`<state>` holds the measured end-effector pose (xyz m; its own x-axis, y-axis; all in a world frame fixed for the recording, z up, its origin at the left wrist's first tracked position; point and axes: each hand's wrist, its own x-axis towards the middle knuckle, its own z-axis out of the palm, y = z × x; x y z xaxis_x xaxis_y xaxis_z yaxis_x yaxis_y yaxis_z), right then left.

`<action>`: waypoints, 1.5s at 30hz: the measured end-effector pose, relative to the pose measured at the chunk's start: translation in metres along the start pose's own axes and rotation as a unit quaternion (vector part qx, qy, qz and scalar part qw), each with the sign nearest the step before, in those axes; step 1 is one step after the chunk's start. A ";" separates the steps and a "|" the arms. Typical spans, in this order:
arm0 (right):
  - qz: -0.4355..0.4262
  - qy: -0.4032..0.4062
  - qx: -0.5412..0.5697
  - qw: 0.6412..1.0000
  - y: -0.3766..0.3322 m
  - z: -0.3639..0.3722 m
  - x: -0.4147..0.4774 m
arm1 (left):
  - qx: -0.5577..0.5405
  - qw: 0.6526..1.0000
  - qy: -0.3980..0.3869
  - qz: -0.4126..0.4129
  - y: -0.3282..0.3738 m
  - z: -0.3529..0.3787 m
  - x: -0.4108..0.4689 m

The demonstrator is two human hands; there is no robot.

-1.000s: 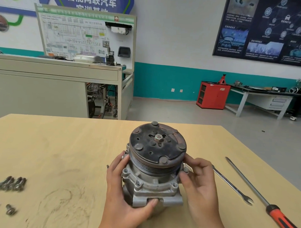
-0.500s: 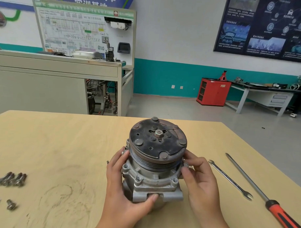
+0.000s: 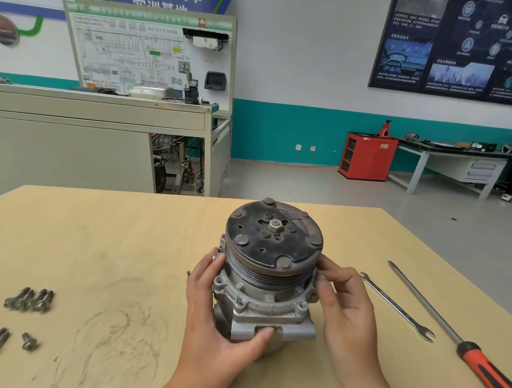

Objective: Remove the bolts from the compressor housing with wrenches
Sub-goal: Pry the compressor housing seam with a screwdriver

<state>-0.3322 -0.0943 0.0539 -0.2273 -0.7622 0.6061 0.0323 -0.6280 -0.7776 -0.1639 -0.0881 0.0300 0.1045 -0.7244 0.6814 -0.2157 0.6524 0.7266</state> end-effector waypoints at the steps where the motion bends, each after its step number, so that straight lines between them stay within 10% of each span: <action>1: 0.002 0.009 -0.001 1.000 -0.001 0.000 0.000 | 0.004 1.000 -0.001 0.001 0.000 0.000 0.000; 45: -0.006 -0.005 0.007 1.000 -0.003 0.001 0.000 | 0.039 0.999 0.007 0.035 0.002 -0.001 0.001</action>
<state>-0.3312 -0.0924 0.0559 -0.2186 -0.7564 0.6165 0.0437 -0.6388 -0.7682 -0.1628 -0.0873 0.0324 0.0998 -0.6743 0.7317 -0.2977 0.6814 0.6686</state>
